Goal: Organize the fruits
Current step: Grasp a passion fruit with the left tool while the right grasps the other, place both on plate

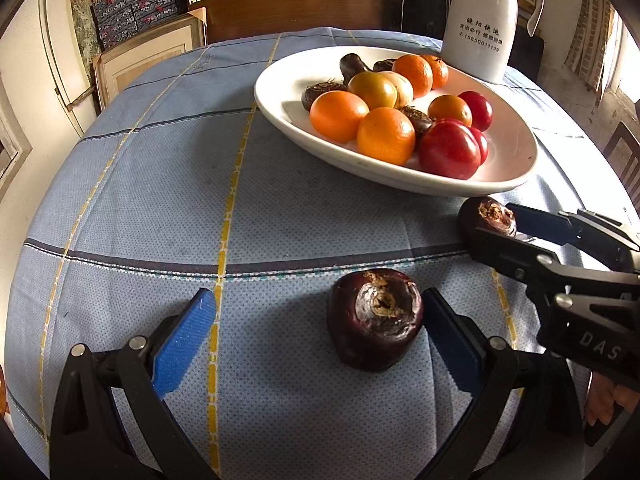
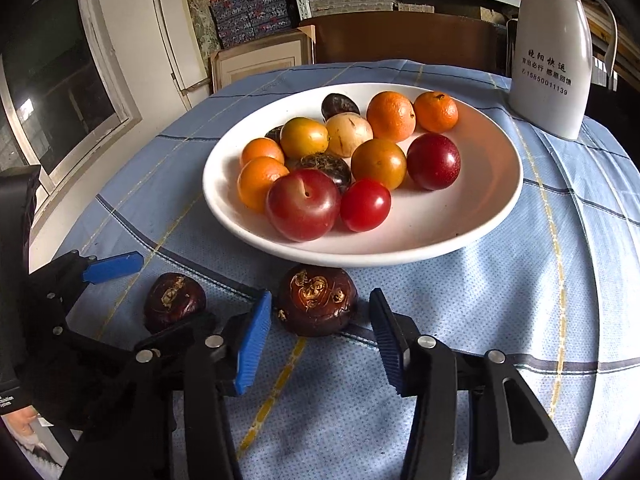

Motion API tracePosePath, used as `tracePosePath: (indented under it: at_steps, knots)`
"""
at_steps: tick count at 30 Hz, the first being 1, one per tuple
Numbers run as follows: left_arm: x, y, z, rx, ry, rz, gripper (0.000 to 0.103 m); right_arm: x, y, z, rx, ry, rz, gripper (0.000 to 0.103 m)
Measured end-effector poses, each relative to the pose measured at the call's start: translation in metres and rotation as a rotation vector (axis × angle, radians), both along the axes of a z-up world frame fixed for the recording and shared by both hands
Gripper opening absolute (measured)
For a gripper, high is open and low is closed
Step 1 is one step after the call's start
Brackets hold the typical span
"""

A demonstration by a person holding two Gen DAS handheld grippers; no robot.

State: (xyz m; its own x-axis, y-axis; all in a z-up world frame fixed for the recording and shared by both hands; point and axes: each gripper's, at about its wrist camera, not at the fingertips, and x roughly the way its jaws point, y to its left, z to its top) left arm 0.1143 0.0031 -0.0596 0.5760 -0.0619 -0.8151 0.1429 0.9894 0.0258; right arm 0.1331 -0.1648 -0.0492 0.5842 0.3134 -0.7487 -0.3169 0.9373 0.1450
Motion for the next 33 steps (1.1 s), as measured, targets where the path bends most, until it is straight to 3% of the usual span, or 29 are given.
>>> tracePosePath:
  at_steps: [3,4,8,16,17,20,22,24,33]
  knots:
    - [0.0,0.0,0.0,-0.001,0.0,0.0,0.099,0.001,0.002,0.0,-0.016,-0.004,0.001,0.047]
    - [0.0,0.0,0.0,-0.001,0.0,0.0,0.099,0.001,0.003,0.0,-0.014,-0.004,0.009,0.041]
    - [0.0,-0.001,0.0,0.0,0.0,0.0,0.099,-0.003,0.002,0.002,-0.03,-0.019,0.014,0.041]
    - [-0.006,-0.005,0.002,-0.002,-0.01,-0.03,0.098,-0.01,-0.064,0.007,0.066,-0.024,-0.138,0.041]
    - [-0.008,-0.008,0.002,0.001,-0.013,-0.044,0.096,-0.009,-0.067,0.007,0.077,-0.019,-0.149,0.041]
    - [-0.015,-0.015,0.005,-0.013,-0.031,-0.089,0.071,-0.007,-0.067,0.005,0.075,-0.008,-0.143,0.041]
    - [-0.016,-0.015,0.006,-0.017,-0.036,-0.087,0.063,-0.006,-0.064,0.003,0.066,-0.006,-0.131,0.041]
    - [-0.018,-0.013,0.008,-0.033,-0.044,-0.08,0.041,-0.006,-0.064,0.002,0.066,-0.003,-0.131,0.041]
    - [-0.031,-0.012,0.014,-0.099,-0.061,-0.1,0.041,-0.004,-0.067,0.004,0.085,-0.007,-0.134,0.041]
